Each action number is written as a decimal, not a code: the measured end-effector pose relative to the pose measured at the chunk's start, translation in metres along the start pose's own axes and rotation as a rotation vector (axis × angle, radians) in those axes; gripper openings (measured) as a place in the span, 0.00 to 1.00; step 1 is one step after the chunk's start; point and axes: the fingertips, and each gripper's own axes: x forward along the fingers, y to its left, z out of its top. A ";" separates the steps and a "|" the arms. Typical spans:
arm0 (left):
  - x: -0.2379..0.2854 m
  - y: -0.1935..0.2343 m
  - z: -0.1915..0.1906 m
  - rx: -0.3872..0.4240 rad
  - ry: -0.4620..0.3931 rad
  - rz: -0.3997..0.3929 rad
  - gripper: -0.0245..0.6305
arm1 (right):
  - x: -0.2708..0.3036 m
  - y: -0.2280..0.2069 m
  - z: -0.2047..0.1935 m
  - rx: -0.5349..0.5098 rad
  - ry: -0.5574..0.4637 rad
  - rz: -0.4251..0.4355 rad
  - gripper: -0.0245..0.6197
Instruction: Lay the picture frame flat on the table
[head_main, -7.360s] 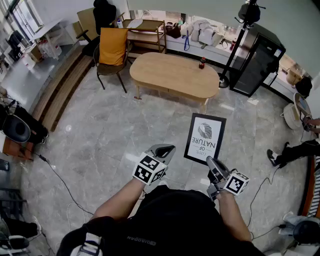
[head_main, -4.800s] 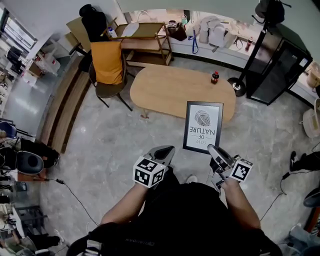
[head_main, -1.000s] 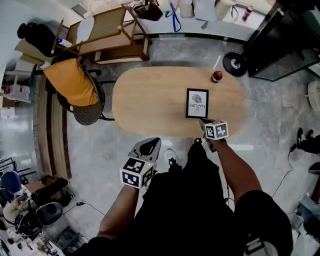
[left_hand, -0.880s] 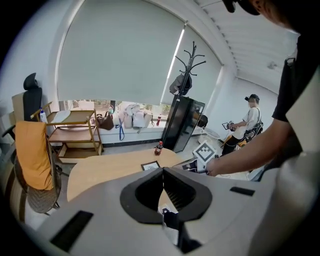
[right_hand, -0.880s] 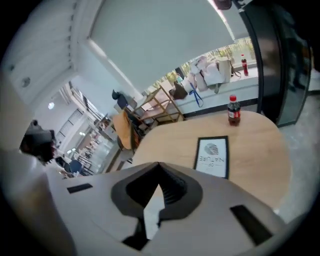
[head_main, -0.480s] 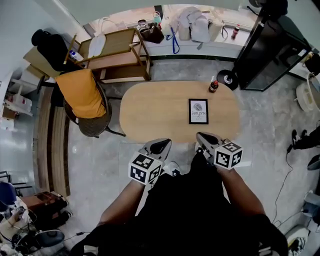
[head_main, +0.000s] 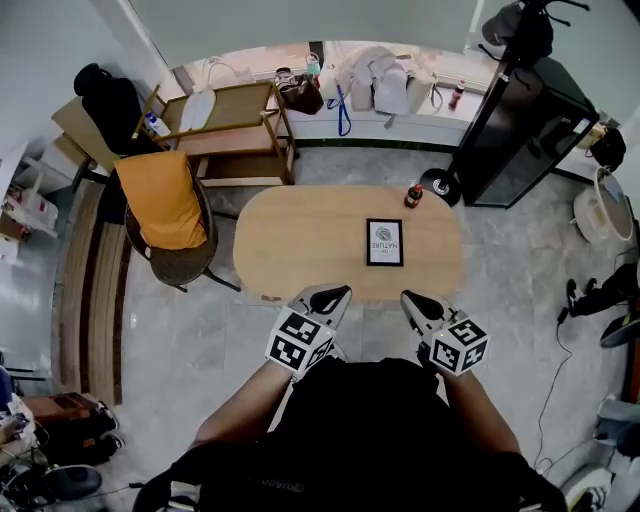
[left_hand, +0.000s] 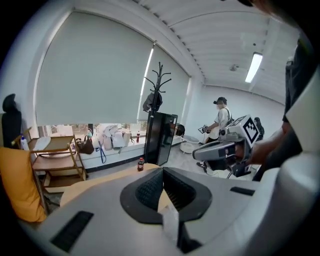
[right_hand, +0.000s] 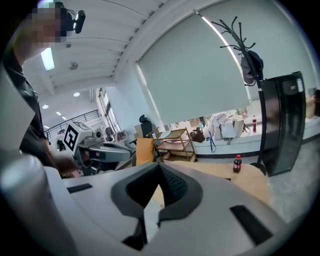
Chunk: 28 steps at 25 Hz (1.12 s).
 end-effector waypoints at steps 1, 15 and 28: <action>-0.001 -0.001 -0.001 0.009 0.000 0.016 0.04 | -0.004 -0.001 0.000 -0.001 0.004 0.001 0.04; 0.020 -0.100 -0.006 -0.040 -0.063 0.044 0.04 | -0.097 -0.001 -0.015 -0.016 0.000 0.064 0.04; 0.021 -0.135 -0.008 -0.087 -0.045 0.072 0.04 | -0.125 -0.005 -0.029 -0.017 -0.026 0.112 0.04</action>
